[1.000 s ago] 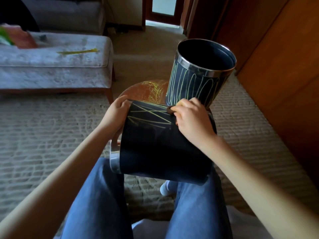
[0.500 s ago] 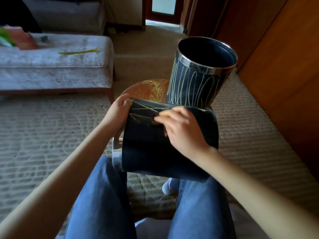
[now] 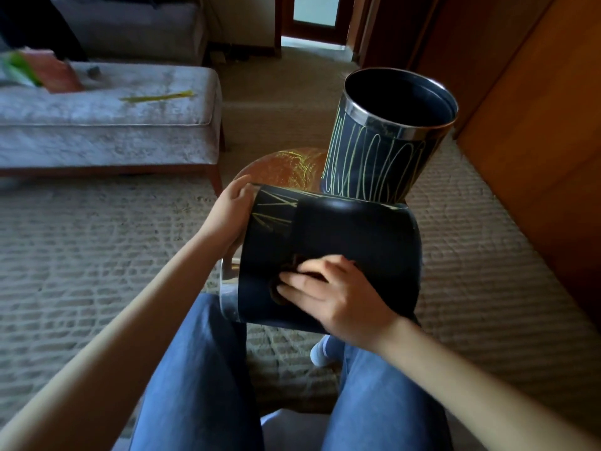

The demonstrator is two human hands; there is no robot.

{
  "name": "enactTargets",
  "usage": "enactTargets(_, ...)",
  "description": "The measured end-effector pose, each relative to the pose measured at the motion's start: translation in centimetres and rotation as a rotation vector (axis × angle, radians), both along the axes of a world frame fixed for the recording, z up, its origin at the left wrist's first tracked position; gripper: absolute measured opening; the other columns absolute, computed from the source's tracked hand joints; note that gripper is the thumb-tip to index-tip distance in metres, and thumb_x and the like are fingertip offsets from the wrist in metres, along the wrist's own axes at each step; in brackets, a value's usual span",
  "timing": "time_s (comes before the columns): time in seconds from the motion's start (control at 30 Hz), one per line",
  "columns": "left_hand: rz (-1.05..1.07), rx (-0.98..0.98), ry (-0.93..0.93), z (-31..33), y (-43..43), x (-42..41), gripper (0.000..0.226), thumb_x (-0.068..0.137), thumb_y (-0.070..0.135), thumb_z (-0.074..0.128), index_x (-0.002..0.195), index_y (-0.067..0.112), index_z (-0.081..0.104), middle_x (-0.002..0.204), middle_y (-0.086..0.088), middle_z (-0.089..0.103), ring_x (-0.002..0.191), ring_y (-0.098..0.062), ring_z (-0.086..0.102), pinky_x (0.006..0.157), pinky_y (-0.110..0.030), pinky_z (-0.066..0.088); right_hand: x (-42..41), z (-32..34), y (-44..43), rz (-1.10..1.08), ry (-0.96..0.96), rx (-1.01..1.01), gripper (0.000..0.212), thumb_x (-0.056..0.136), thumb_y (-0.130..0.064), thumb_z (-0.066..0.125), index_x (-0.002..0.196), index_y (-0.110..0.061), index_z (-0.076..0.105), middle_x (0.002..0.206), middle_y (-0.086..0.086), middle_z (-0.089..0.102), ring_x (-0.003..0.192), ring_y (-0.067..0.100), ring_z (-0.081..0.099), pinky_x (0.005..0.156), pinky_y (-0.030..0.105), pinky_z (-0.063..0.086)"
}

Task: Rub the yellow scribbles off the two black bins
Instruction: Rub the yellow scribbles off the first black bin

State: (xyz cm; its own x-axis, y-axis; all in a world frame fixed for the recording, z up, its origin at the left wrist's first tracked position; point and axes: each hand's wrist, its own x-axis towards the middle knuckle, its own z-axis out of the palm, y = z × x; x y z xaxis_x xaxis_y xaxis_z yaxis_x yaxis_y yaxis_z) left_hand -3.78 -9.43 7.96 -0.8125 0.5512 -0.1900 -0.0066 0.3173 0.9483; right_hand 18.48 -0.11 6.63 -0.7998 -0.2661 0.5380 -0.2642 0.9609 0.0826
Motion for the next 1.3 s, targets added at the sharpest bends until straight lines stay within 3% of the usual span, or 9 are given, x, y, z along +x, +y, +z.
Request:
enactTargets(0.13, 0.041, 0.036, 0.047, 0.0, -0.5, 1.1, 0.042, 0.104, 0.026, 0.038, 0.145, 0.02, 0.046, 0.137, -0.004, 0.058, 0.121, -0.016, 0.058, 0.109, -0.039, 0.044, -4.0, 2.4, 0.9, -0.129, -0.022, -0.184, 0.028, 0.091, -0.001, 0.055, 0.106, -0.012, 0.076, 0.109, 0.002, 0.073, 0.094, 0.028, 0.06, 0.076, 0.042, 0.05)
enactTargets(0.27, 0.053, 0.052, 0.037, 0.1, -0.6, 1.4, 0.041, 0.106, 0.026, 0.037, 0.146, 0.022, 0.045, 0.122, 0.004, 0.062, 0.1, -0.003, 0.06, 0.103, -0.031, 0.045, -8.5, 4.7, 2.3, -0.349, -0.111, -0.379, 0.029, 0.083, 0.006, 0.061, 0.103, -0.009, 0.076, 0.098, 0.006, 0.075, 0.084, 0.034, 0.057, 0.074, 0.05, 0.052)
enactTargets(0.4, 0.051, 0.105, -0.052, 0.0, -0.3, 1.2, 0.041, 0.105, 0.024, 0.039, 0.145, 0.02, 0.047, 0.131, -0.003, 0.061, 0.116, -0.013, 0.06, 0.099, -0.028, 0.049, -7.3, 3.6, -0.2, -0.422, -0.012, -0.244, 0.031, 0.081, 0.008, 0.056, 0.102, -0.006, 0.074, 0.101, 0.008, 0.072, 0.088, 0.034, 0.057, 0.074, 0.047, 0.05)
enactTargets(0.57, 0.024, 0.07, -0.023, -0.4, 0.2, 0.2, 0.038, 0.105, 0.028, 0.038, 0.139, 0.021, 0.053, 0.113, -0.005, 0.069, 0.091, -0.011, 0.065, 0.077, -0.025, 0.05, -2.8, -0.8, -3.7, -0.138, 0.063, -0.083, 0.02, 0.093, -0.005, 0.061, 0.108, -0.006, 0.073, 0.118, 0.007, 0.07, 0.105, 0.028, 0.056, 0.091, 0.042, 0.045)
enactTargets(0.73, 0.056, 0.119, -0.046, -0.6, 0.0, 0.5, 0.039, 0.105, 0.024, 0.039, 0.141, 0.02, 0.052, 0.126, -0.007, 0.064, 0.102, -0.011, 0.065, 0.084, -0.022, 0.051, -2.9, -0.6, -2.1, 0.058, 0.011, 0.044, 0.02, 0.098, -0.009, 0.057, 0.108, -0.01, 0.074, 0.12, 0.004, 0.07, 0.106, 0.027, 0.06, 0.092, 0.04, 0.046)
enactTargets(0.87, 0.042, 0.197, -0.079, -0.7, -0.8, 1.1, 0.042, 0.103, 0.025, 0.042, 0.143, 0.016, 0.05, 0.141, -0.008, 0.056, 0.129, -0.017, 0.053, 0.113, -0.038, 0.04, -8.3, 3.8, 0.4, -0.195, -0.06, -0.244, 0.027, 0.087, 0.001, 0.057, 0.104, -0.009, 0.076, 0.107, 0.007, 0.074, 0.093, 0.032, 0.062, 0.077, 0.045, 0.053)
enactTargets(1.0, 0.062, 0.203, -0.094, -0.8, -0.9, 1.3, 0.04, 0.105, 0.026, 0.04, 0.143, 0.021, 0.051, 0.143, -0.004, 0.055, 0.133, -0.016, 0.05, 0.116, -0.041, 0.037, -11.8, 5.5, 1.9, -0.418, -0.286, -0.399, 0.037, 0.09, 0.001, 0.051, 0.114, -0.016, 0.073, 0.111, 0.003, 0.073, 0.103, 0.032, 0.056, 0.087, 0.047, 0.05)
enactTargets(1.1, 0.052, 0.214, -0.115, -0.5, -0.6, 1.1, 0.038, 0.106, 0.023, 0.039, 0.141, 0.016, 0.052, 0.14, -0.008, 0.057, 0.13, -0.018, 0.053, 0.114, -0.04, 0.039, -10.4, 4.0, 0.0, -0.314, -0.116, -0.354, 0.037, 0.084, 0.002, 0.047, 0.104, -0.008, 0.076, 0.105, 0.007, 0.075, 0.091, 0.034, 0.061, 0.079, 0.048, 0.054)
enactTargets(1.3, 0.045, 0.189, -0.155, 0.0, -0.5, 0.8, 0.039, 0.105, 0.027, 0.038, 0.14, 0.023, 0.053, 0.137, -0.008, 0.058, 0.129, -0.022, 0.053, 0.113, -0.045, 0.04, -5.1, 0.4, -2.5, 0.006, -0.023, -0.121, 0.025, 0.095, -0.004, 0.057, 0.113, -0.009, 0.074, 0.123, 0.004, 0.069, 0.109, 0.027, 0.058, 0.096, 0.041, 0.045)
